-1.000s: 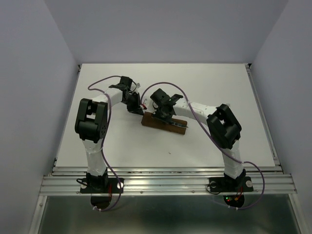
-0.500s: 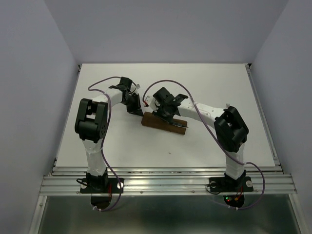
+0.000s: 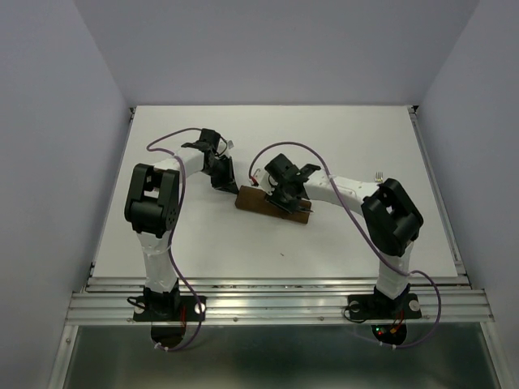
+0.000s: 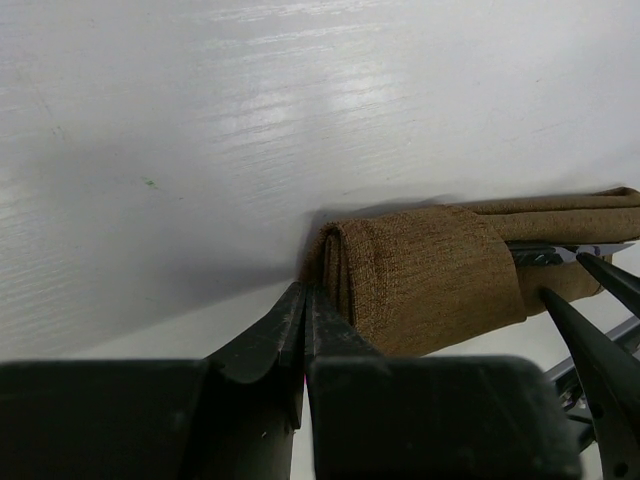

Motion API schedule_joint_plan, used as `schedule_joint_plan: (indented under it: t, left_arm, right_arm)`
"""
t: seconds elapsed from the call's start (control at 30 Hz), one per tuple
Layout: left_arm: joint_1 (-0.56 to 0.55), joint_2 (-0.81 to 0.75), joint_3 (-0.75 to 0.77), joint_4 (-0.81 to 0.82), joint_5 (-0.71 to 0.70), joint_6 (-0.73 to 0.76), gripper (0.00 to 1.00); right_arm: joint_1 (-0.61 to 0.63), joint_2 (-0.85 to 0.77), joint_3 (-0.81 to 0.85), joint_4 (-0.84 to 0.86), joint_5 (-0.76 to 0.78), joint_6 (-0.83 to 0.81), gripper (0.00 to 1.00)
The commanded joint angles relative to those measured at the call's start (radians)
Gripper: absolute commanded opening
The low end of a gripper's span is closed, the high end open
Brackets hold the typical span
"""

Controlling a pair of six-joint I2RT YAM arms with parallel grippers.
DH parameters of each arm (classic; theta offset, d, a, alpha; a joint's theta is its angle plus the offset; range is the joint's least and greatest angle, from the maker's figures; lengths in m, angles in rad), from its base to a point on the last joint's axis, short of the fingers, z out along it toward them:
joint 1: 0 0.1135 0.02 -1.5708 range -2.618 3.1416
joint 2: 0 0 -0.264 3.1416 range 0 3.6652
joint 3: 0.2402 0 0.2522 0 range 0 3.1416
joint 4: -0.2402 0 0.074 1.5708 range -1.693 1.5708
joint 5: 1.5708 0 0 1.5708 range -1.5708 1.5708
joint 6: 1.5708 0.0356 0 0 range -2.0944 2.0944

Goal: Fold the napkin into a case and place the utensils inside
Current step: Stuff the knife into the folded napkin.

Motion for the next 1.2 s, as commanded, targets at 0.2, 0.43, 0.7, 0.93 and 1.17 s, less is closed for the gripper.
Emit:
schedule_joint_plan:
  t: [0.2, 0.43, 0.7, 0.93, 1.17]
  left_arm:
    - [-0.016, -0.065, -0.016, -0.004, 0.000, 0.018, 0.13]
    - [-0.022, -0.062, -0.015, -0.004, 0.000, 0.021, 0.13]
    - [-0.027, -0.061, -0.007, -0.009, 0.000, 0.023, 0.13]
    - [-0.028, -0.076, -0.006, -0.019, -0.007, 0.023, 0.13]
    - [-0.028, -0.133, -0.004, -0.045, -0.027, 0.034, 0.13]
  right_arm:
    - [-0.017, -0.035, -0.034, 0.080, 0.029, -0.004, 0.40]
    - [-0.017, -0.022, -0.037, 0.100, 0.049, -0.014, 0.38]
    - [-0.017, -0.029, -0.026, 0.108, 0.060, -0.027, 0.38]
    - [-0.017, 0.001, -0.052, 0.105, 0.043, -0.027, 0.39]
    - [-0.017, 0.021, -0.073, 0.130, 0.034, -0.028, 0.32]
